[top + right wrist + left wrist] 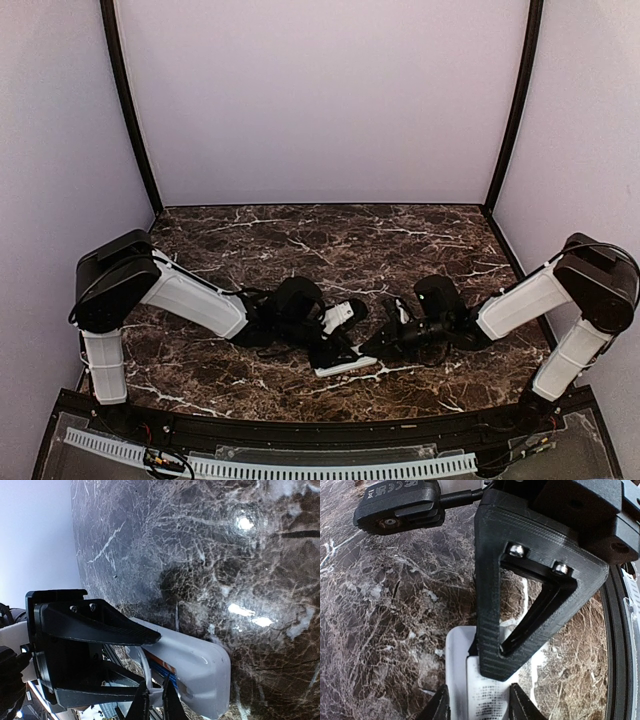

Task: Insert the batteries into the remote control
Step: Load the battery cover onto the remote control without the battery cover.

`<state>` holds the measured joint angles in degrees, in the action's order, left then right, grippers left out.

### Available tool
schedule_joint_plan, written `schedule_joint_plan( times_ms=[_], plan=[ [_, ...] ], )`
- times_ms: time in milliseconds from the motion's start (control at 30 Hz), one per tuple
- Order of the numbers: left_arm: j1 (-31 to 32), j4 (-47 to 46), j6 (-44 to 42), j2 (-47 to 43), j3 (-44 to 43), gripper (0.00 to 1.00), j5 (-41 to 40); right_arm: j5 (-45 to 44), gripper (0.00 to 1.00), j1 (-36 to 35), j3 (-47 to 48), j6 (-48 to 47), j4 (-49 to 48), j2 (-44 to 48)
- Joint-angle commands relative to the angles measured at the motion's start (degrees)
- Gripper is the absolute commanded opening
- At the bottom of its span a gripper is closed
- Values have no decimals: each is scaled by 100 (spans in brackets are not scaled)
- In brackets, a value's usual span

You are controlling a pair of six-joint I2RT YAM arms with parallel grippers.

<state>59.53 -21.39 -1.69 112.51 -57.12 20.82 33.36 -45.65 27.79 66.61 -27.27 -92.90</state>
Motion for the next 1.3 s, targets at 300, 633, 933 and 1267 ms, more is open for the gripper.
schedule_joint_plan(
  times_ms=[300, 633, 933, 1267],
  plan=[
    [77, -149, -41, 46, 205, 32, 284, -48, 4, -155, -151, -16, 432, -177],
    [160, -118, -137, 52, 299, 23, 169, -104, 6, -154, -128, -57, 456, -143],
    [235, 117, -261, -21, 325, 21, 177, -143, 20, -164, -115, -163, 752, 130],
    [237, 359, -554, -111, 405, 18, 42, -412, 30, -146, 186, -614, 1895, 747]
  ],
)
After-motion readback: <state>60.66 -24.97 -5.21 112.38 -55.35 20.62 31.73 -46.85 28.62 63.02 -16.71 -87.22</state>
